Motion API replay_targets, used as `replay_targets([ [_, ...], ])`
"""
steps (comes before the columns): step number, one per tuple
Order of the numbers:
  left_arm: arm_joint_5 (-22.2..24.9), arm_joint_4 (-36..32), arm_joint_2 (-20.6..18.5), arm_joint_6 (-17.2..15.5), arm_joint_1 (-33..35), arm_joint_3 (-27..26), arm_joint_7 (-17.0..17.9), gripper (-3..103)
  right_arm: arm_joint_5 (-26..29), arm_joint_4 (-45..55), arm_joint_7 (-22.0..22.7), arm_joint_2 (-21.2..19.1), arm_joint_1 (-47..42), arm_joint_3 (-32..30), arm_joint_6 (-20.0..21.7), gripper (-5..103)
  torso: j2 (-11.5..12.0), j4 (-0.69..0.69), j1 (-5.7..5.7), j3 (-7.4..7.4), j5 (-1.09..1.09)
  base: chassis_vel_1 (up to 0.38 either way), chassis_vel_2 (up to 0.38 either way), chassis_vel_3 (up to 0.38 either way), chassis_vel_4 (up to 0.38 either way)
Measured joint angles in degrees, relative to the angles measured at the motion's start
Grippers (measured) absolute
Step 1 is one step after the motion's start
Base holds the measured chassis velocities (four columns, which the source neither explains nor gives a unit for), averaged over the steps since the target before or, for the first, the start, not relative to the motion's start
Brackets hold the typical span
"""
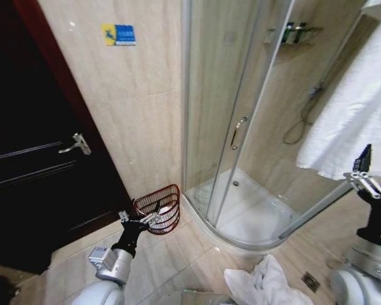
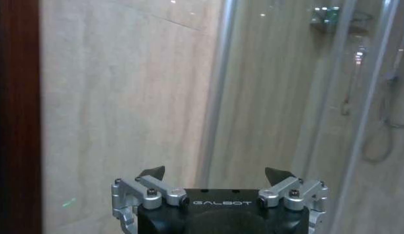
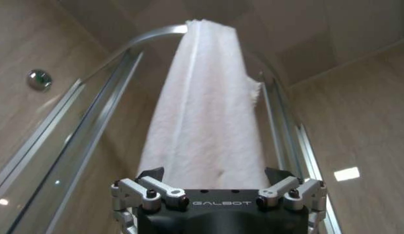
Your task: Discard the used towel into the hamper.
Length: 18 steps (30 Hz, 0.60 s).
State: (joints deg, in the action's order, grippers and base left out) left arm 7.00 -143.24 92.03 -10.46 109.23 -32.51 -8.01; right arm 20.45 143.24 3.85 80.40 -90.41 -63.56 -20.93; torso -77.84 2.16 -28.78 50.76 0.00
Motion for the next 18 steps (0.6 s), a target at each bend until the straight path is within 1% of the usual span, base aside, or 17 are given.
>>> replay_targets([
  [2, 0.0, 0.0, 0.0, 0.0, 0.0, 0.0, 0.0, 100, 4.1, 0.0, -0.4, -2.4, 1.4, -1.5, 2.6, 100, 0.0, 0.0, 0.0, 0.0, 0.01, -0.084, -0.096, -0.09, -0.109],
  [3, 0.0, 0.0, 0.0, 0.0, 0.0, 0.0, 0.0, 100, 7.1, 0.0, -0.6, -4.4, 2.7, -2.7, 4.4, 100, 0.0, -0.02, 0.0, 0.0, 0.02, -0.076, -0.115, -0.086, -0.081],
  [4, 0.0, 0.0, 0.0, 0.0, 0.0, 0.0, 0.0, 100, 8.8, 0.0, -0.6, -6.1, 3.8, -3.5, 5.6, 100, 0.0, -0.02, 0.0, 0.0, 0.02, -0.076, -0.09, -0.088, -0.081],
  [6, 0.0, 0.0, 0.0, 0.0, 0.0, 0.0, 0.0, 100, 11.1, 0.0, -0.8, -9.0, 5.6, -4.7, 7.3, 100, 0.0, -0.02, 0.0, 0.0, 0.01, -0.057, -0.07, -0.042, -0.042],
  [7, 0.0, 0.0, 0.0, 0.0, 0.0, 0.0, 0.0, 100, 11.1, 0.0, -0.8, -9.0, 5.6, -4.7, 7.3, 100, 0.0, -0.02, 0.0, 0.0, 0.01, -0.057, -0.05, -0.042, -0.042],
  [8, 0.0, 0.0, 0.0, 0.0, 0.0, 0.0, 0.0, 100, 13.8, 0.0, -1.3, -12.1, 7.5, -5.7, 8.8, 100, 0.0, 0.0, 0.0, 0.0, 0.01, 0.0, 0.0, 0.0, 0.0],
  [10, 0.0, 0.0, 0.0, 0.0, 0.0, 0.0, 0.0, 100, 16.8, -0.1, -1.6, -15.5, 9.8, -6.1, 10.4, 100, 0.0, 0.01, 0.0, 0.0, 0.01, 0.0, 0.0, 0.0, 0.0],
  [11, 0.0, 0.0, 0.0, 0.0, 0.0, 0.0, 0.0, 100, 16.8, -0.1, -1.6, -15.5, 9.8, -6.1, 10.4, 100, 0.0, 0.01, 0.0, 0.0, 0.01, 0.0, 0.0, 0.0, 0.0],
  [12, 0.0, 0.0, 0.0, 0.0, 0.0, 0.0, 0.0, 100, 18.1, -0.5, -1.7, -17.0, 10.9, -6.2, 11.1, 100, 0.0, 0.01, 0.0, 0.0, -0.03, 0.0, 0.0, 0.0, 0.0],
  [14, 0.0, 0.0, 0.0, 0.0, 0.0, 0.0, 0.0, 100, 20.7, -2.6, -2.0, -21.2, 14.9, -5.7, 13.2, 100, 0.0, 0.01, 0.0, 0.0, 0.0, 0.0, 0.0, 0.0, 0.0],
  [15, 0.0, 0.0, 0.0, 0.0, 0.0, 0.0, 0.0, 100, 20.7, -2.6, -2.0, -21.2, 14.9, -5.7, 13.2, 100, 0.0, 0.01, 0.0, 0.0, 0.0, 0.0, 0.0, 0.0, 0.0],
  [17, 0.0, 0.0, 0.0, 0.0, 0.0, 0.0, 0.0, 100, 21.4, -5.5, -1.7, -25.6, 19.3, -3.8, 14.5, 100, 0.0, 0.01, 0.0, 0.0, 0.01, 0.0, 0.0, 0.0, 0.0],
  [18, 0.0, 0.0, 0.0, 0.0, 0.0, 0.0, 0.0, 100, 21.7, -6.6, -1.6, -27.1, 20.9, -2.7, 14.8, 100, 0.0, 0.01, 0.0, 0.0, 0.0, 0.0, 0.0, 0.0, 0.0],
])
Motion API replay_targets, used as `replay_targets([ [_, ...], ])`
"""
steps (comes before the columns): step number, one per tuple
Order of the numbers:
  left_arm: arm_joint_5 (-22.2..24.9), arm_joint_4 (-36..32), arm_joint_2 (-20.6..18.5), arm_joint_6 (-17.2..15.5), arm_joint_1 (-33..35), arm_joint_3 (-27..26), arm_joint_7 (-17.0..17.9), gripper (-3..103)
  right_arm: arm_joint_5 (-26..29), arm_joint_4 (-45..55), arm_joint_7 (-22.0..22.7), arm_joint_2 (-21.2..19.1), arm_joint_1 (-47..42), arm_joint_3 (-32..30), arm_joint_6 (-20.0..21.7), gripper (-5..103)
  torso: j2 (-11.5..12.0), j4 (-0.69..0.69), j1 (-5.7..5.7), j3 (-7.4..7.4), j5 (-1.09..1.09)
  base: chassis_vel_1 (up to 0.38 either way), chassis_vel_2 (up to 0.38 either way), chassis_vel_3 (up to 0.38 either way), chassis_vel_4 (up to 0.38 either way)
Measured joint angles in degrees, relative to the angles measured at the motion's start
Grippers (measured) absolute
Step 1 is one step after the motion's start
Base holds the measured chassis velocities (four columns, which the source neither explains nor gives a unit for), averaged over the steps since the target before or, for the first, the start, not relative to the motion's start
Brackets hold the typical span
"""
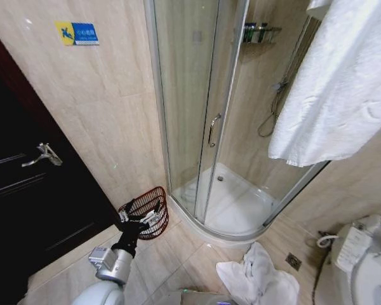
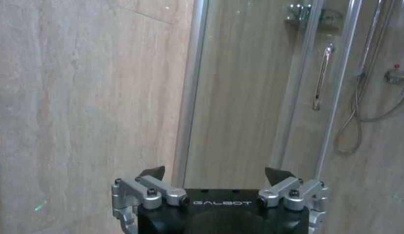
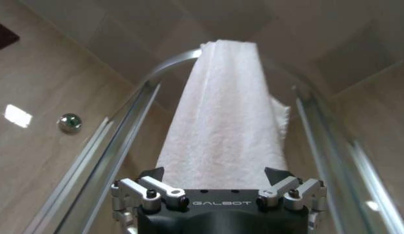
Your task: Discard the used towel into the hamper.
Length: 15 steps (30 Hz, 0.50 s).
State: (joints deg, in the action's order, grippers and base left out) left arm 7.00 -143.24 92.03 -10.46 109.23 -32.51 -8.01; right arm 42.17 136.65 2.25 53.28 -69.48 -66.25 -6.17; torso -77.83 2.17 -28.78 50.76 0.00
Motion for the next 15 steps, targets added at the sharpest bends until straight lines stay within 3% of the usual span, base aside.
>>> replay_targets([
  [8, 0.0, 0.0, 0.0, 0.0, 0.0, 0.0, 0.0, 100, -0.1, -7.6, 1.7, -7.6, 12.1, 7.7, 1.6, 100, 0.0, 0.0, 0.0, 0.0, 0.0, 0.0, 0.0, 0.0, 0.0],
  [15, 0.0, 0.0, 0.0, 0.0, 0.0, 0.0, 0.0, 100, -2.8, -13.9, 4.6, -11.7, 23.8, 15.5, 5.0, 100, 0.0, -0.01, 0.0, 0.0, -0.01, 0.0, 0.0, 0.0, 0.0],
])
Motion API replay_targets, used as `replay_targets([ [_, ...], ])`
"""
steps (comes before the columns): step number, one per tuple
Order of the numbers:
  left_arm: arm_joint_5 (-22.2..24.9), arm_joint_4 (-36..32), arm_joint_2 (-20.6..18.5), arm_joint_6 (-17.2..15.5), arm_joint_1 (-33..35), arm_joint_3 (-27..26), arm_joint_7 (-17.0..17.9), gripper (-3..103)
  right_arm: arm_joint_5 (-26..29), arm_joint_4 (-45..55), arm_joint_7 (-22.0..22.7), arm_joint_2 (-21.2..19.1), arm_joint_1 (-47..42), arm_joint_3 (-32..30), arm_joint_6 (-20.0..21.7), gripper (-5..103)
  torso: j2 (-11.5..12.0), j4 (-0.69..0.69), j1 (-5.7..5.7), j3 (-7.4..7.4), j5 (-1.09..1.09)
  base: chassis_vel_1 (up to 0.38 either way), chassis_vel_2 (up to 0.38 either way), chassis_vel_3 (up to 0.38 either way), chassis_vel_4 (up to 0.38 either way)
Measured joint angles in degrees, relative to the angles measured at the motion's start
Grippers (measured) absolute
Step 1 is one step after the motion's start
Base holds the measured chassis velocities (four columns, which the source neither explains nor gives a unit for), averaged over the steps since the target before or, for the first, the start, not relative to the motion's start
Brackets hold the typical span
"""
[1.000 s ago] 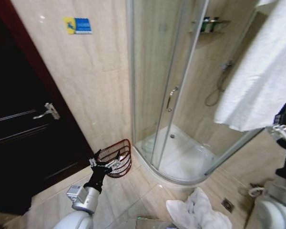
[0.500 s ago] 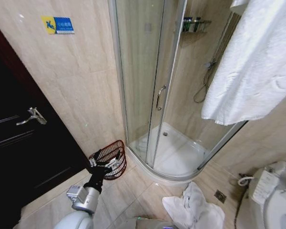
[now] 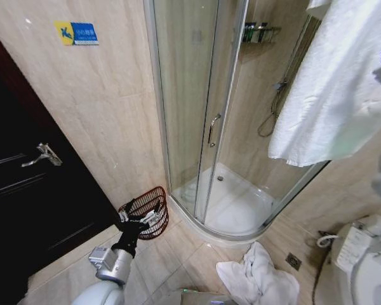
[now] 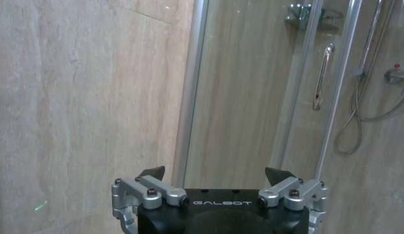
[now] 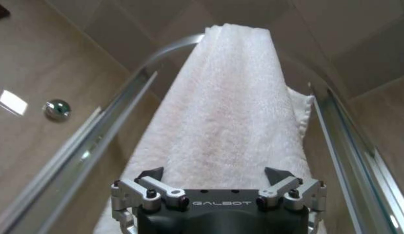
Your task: Discard the used towel into the hamper.
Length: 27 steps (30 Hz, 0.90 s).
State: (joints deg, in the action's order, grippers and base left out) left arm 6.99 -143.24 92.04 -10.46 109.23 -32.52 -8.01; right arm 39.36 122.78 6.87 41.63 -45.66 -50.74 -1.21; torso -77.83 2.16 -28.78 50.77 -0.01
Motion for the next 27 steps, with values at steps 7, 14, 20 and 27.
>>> replay_targets([
  [7, 0.0, 0.0, 0.0, 0.0, 0.0, 0.0, 0.0, 100, -7.7, -4.8, 2.2, -0.6, 10.2, 6.6, 3.6, 100, 0.0, -0.01, 0.0, -0.01, 0.02, 0.0, 0.0, 0.0, 0.0],
  [14, 0.0, 0.0, 0.0, 0.0, 0.0, 0.0, 0.0, 100, -13.6, -10.5, 5.3, -1.1, 19.0, 10.7, 5.7, 100, 0.0, 0.01, 0.0, 0.0, 0.01, 0.0, 0.0, 0.0, 0.0],
  [20, 0.0, 0.0, 0.0, 0.0, 0.0, 0.0, 0.0, 100, -15.5, -11.7, 6.9, -1.4, 19.9, 9.7, 6.4, 100, 0.0, -0.02, 0.0, -0.01, 0.02, 0.0, 0.0, 0.0, 0.0],
  [27, 0.0, 0.0, 0.0, 0.0, 0.0, 0.0, 0.0, 100, 0.5, -12.6, 7.7, -1.9, 27.4, 15.8, 9.0, 100, 0.0, 0.02, 0.01, 0.0, 0.01, 0.0, 0.0, 0.0, 0.0],
])
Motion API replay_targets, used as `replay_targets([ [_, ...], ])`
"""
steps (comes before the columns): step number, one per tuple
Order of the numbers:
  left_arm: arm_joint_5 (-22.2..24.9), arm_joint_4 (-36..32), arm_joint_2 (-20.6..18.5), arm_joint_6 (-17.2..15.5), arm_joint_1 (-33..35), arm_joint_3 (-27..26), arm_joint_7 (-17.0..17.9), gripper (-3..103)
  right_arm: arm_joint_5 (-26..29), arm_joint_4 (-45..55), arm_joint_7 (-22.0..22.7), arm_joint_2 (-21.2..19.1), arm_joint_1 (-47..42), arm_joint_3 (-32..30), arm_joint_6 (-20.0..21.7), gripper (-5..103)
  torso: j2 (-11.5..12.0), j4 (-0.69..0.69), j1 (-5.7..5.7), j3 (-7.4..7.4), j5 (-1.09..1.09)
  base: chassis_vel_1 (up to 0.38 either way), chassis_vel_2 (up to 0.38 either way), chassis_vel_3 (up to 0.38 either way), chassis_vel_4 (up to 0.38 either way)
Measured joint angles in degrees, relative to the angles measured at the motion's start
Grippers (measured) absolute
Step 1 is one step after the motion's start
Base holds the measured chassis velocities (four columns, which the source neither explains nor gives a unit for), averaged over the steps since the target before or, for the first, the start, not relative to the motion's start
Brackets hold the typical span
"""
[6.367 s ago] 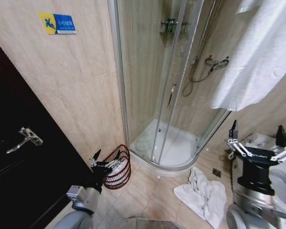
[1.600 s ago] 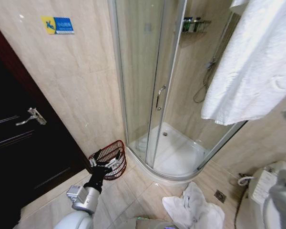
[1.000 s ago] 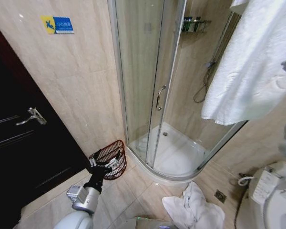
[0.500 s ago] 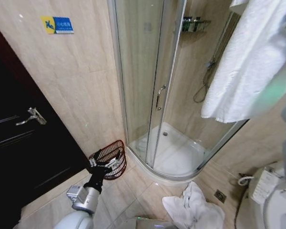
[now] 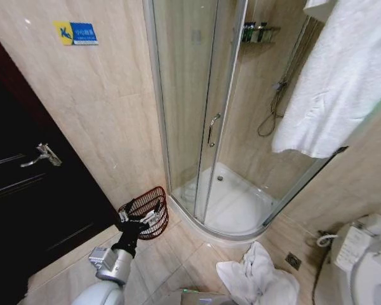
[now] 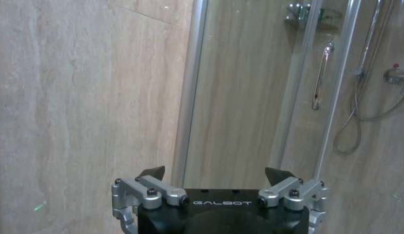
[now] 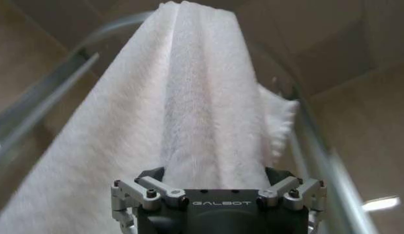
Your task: Discard the used towel into the hamper.
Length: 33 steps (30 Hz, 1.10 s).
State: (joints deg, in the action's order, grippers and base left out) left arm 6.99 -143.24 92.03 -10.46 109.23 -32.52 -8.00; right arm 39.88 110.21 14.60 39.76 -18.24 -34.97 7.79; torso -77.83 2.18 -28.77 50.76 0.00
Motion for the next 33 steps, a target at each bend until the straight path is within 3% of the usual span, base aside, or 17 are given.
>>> replay_targets([
  [4, 0.0, 0.0, 0.0, 0.0, 0.0, 0.0, 0.0, 100, 4.2, -1.7, -0.1, 0.3, 6.2, 5.3, -0.2, 100, 0.0, -0.01, 0.0, 0.0, -0.02, 0.0, 0.0, 0.0, 0.0],
  [13, 0.0, 0.0, 0.0, 0.0, 0.0, 0.0, 0.0, 100, 3.7, -2.6, 1.1, 3.9, 18.2, 18.9, -0.3, 100, 0.0, -0.01, 0.0, 0.0, -0.02, 0.0, 0.0, 0.0, 0.0],
  [27, 0.0, 0.0, 0.0, 0.0, 0.0, 0.0, 0.0, 100, 4.8, -2.8, 2.8, 8.2, 26.6, 25.3, 0.4, 100, 0.0, -0.02, 0.0, 0.0, 0.01, 0.0, 0.0, 0.0, 0.0],
  [33, 0.0, 0.0, 0.0, 0.0, 0.0, 0.0, 0.0, 100, 5.9, -3.5, 2.8, 11.9, 27.6, 27.1, 0.4, 100, 0.0, -0.01, -0.01, 0.0, 0.0, 0.0, 0.0, 0.0, 0.0],
])
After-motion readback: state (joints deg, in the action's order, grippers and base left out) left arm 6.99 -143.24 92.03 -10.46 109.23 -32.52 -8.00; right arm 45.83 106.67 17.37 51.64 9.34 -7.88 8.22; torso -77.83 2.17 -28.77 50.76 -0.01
